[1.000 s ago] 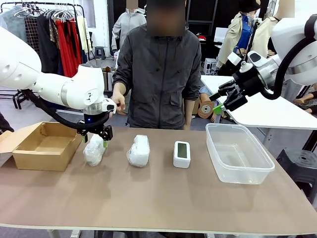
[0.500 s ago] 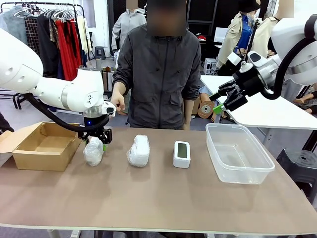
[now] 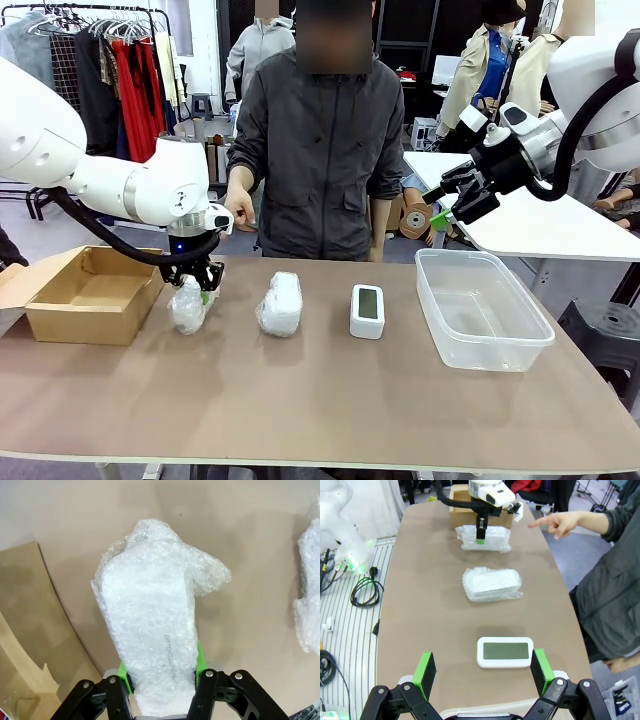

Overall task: Separate and place wrapped and unwrapped clocks.
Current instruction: Pick up the Digital clock indicated by the person.

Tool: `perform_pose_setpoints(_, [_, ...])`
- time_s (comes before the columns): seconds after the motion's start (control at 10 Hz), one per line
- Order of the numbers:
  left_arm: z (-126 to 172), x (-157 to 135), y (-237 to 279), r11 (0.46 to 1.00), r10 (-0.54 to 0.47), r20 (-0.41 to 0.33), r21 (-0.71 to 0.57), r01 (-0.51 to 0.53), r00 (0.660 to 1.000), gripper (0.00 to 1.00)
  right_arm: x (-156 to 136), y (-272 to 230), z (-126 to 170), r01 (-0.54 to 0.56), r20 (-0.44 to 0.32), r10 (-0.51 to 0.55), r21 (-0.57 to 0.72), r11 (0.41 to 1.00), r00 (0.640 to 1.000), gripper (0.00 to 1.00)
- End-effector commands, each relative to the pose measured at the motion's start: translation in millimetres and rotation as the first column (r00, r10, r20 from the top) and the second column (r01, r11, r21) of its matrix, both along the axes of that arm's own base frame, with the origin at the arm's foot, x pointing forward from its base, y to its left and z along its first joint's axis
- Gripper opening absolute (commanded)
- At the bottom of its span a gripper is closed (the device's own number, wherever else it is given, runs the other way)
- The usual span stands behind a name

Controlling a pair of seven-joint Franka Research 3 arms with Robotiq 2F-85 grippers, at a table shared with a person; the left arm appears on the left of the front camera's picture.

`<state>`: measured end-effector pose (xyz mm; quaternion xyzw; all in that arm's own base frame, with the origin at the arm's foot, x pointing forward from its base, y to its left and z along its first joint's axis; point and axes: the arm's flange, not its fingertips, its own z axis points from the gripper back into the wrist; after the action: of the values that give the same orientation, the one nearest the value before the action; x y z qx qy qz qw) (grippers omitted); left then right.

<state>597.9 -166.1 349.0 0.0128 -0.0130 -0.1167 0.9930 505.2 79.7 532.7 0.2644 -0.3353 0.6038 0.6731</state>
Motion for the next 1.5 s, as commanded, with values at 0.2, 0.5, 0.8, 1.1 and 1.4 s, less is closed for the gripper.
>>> perform_pose_setpoints(0.2, [46.2,-5.3,7.9,0.999,-0.04,0.033,-0.036,0.041,0.999,0.0,-0.7,0.4,2.4,-0.003,0.006,0.003,0.004,1.0,1.0,1.0])
perform_pose_setpoints(0.5, [111.5,-8.8,15.6,0.997,-0.073,0.021,-0.029,0.074,0.997,0.0,-0.7,0.4,2.4,-0.003,0.006,0.003,0.004,1.0,1.0,1.0])
perform_pose_setpoints(0.8, [188.6,-5.1,19.6,0.989,-0.145,0.035,-0.034,0.146,0.989,0.0,-0.7,0.4,2.4,-0.003,0.006,0.003,0.004,1.0,1.0,1.0])
perform_pose_setpoints(1.1, [259.4,-3.6,10.7,0.98,-0.191,0.071,-0.051,0.195,0.979,0.0,-0.7,0.4,2.4,-0.003,0.006,0.003,0.004,1.0,1.0,1.0])
perform_pose_setpoints(1.4, [303.4,-10.6,4.5,0.971,-0.234,0.144,-0.025,0.239,0.962,0.0,-0.7,0.4,2.4,-0.003,0.006,0.003,0.004,1.0,1.0,1.0])
